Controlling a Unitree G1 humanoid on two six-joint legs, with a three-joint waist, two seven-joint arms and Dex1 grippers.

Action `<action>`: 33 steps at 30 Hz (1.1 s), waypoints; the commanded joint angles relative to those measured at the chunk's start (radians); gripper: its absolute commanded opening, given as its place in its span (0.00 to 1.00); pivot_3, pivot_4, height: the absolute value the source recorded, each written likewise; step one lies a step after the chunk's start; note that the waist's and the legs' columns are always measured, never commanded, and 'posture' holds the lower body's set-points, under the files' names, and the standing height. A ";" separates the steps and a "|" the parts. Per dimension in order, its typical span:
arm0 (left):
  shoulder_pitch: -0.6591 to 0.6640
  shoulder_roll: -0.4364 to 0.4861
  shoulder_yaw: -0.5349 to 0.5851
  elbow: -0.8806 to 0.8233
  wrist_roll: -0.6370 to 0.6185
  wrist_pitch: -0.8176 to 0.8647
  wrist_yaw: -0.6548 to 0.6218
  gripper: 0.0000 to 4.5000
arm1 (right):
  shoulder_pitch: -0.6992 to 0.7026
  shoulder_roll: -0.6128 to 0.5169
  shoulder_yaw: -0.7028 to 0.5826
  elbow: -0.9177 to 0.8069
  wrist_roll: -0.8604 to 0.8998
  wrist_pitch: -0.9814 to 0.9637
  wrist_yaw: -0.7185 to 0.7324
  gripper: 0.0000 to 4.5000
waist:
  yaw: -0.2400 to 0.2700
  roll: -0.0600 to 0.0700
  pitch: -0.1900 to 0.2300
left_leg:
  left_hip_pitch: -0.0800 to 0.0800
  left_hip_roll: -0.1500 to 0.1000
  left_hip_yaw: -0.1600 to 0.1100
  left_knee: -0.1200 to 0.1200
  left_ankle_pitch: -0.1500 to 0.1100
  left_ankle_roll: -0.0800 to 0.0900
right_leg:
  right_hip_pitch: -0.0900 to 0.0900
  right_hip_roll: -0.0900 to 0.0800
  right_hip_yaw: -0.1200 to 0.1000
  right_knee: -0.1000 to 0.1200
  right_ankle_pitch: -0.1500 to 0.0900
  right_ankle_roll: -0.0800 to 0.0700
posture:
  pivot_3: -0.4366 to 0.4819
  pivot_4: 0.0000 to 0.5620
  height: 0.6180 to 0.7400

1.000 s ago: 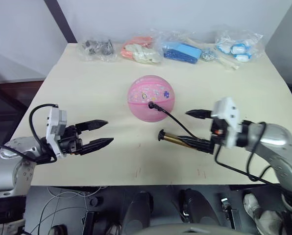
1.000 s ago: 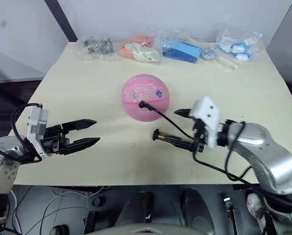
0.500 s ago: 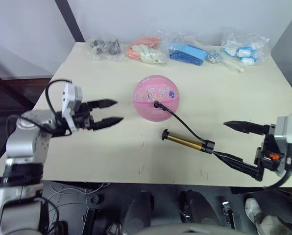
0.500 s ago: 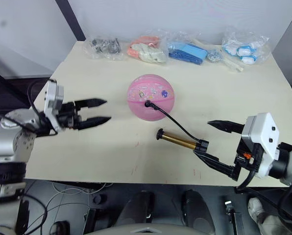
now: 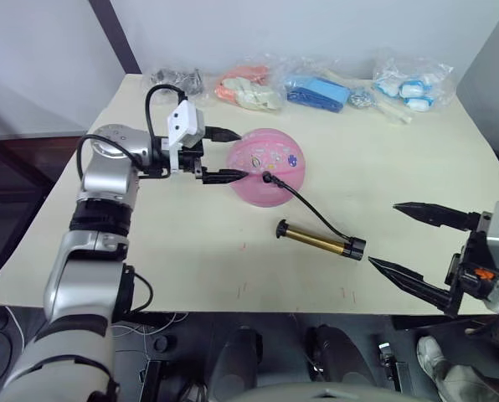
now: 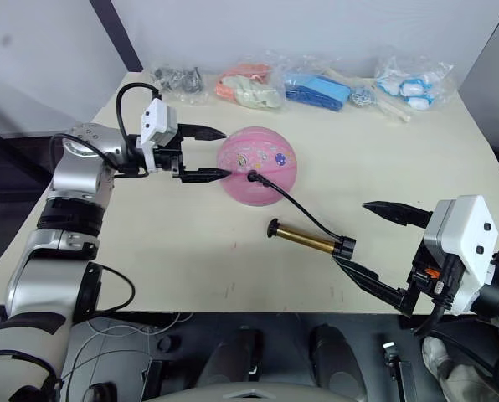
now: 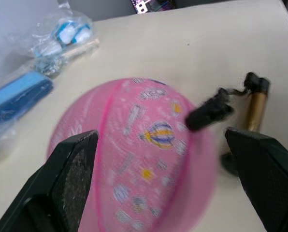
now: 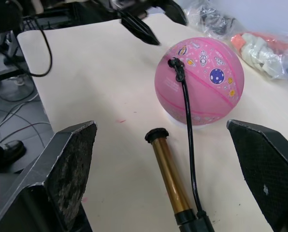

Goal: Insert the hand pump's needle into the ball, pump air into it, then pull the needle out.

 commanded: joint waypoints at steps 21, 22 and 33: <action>-0.140 -0.101 -0.060 0.421 0.255 -0.455 0.053 0.98 | -0.092 -0.095 0.138 0.020 0.035 -0.071 -0.138 1.00 | 0.005 -0.002 -0.001 | 0.000 -0.001 -0.001 0.001 0.000 0.001 | 0.000 -0.001 0.000 0.001 0.001 0.001 | 0.48 0.27 1.00; -0.139 -0.102 -0.062 0.426 0.259 -0.463 0.059 0.98 | -0.107 -0.100 0.154 0.022 0.036 -0.070 -0.148 1.00 | 0.004 -0.003 -0.001 | 0.000 -0.001 -0.001 0.001 0.000 0.001 | 0.001 -0.001 0.000 0.001 0.001 0.001 | 0.48 0.27 1.00; -0.139 -0.118 -0.053 0.451 0.264 -0.473 0.066 0.98 | -0.411 -0.084 0.512 0.075 -0.083 -0.011 -0.285 1.00 | 0.003 -0.003 -0.002 | 0.002 -0.001 0.000 0.005 0.001 0.002 | 0.003 -0.001 0.000 0.001 0.004 0.003 | 0.48 0.27 1.00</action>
